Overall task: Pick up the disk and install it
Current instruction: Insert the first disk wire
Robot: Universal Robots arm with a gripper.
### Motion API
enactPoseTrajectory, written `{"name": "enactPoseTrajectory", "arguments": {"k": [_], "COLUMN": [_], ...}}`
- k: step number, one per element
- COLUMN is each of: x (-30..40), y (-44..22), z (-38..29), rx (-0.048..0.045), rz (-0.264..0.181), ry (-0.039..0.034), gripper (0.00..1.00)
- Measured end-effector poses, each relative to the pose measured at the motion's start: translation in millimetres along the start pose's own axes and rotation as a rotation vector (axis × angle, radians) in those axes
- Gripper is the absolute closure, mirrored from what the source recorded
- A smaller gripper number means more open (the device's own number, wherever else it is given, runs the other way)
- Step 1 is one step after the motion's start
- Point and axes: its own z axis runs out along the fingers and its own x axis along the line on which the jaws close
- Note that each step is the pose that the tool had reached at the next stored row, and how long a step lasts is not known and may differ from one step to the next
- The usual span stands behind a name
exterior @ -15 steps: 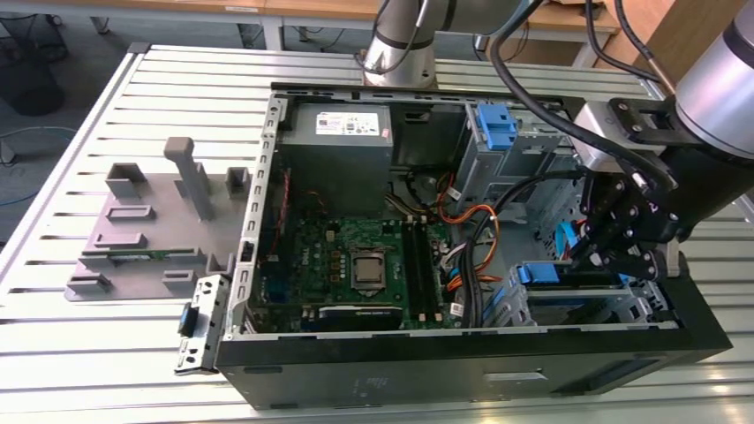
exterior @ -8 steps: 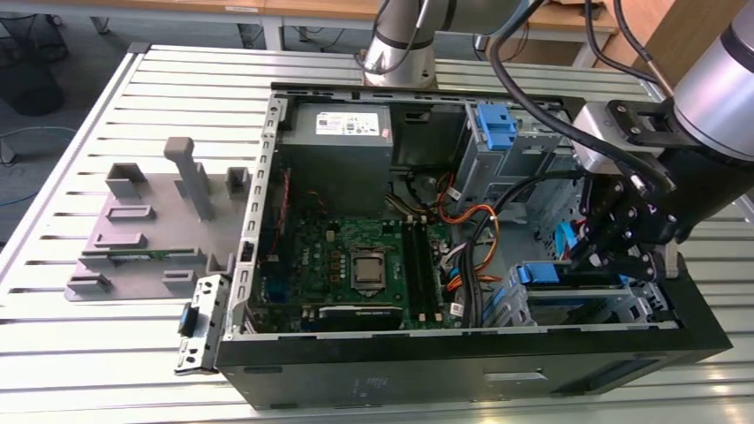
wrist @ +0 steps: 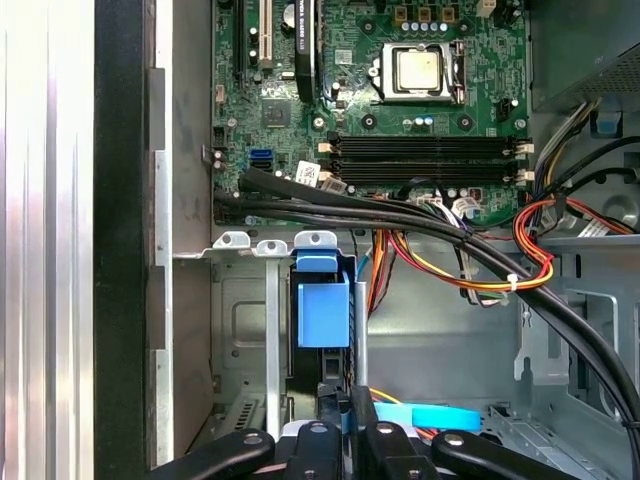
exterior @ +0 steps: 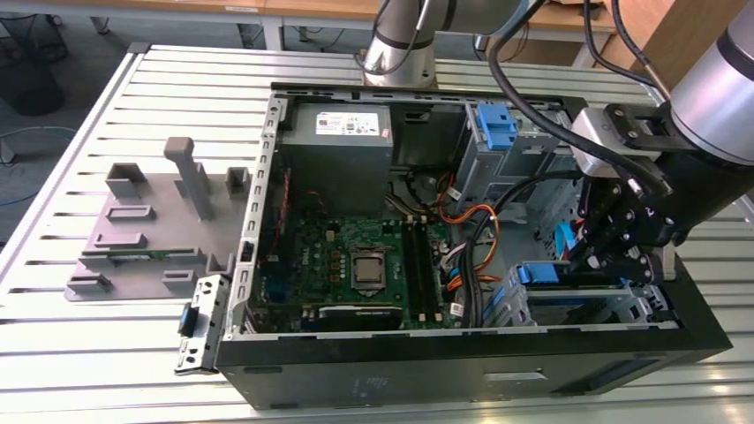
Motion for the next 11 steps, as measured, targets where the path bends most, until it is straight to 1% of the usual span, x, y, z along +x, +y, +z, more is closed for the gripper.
{"name": "enactPoseTrajectory", "arguments": {"k": [5, 6, 9, 11], "x": [0.0, 0.0, 0.0, 0.0], "y": [0.0, 0.0, 0.0, 0.0], "z": [0.3, 0.3, 0.4, -0.7], "rx": [0.0000, 0.0000, 0.0000, 0.0000], "rz": [0.000, 0.000, 0.000, 0.000], "ry": [-0.0003, -0.0001, -0.0001, -0.0001], "gripper": [0.83, 0.76, 0.76, 0.76]}}
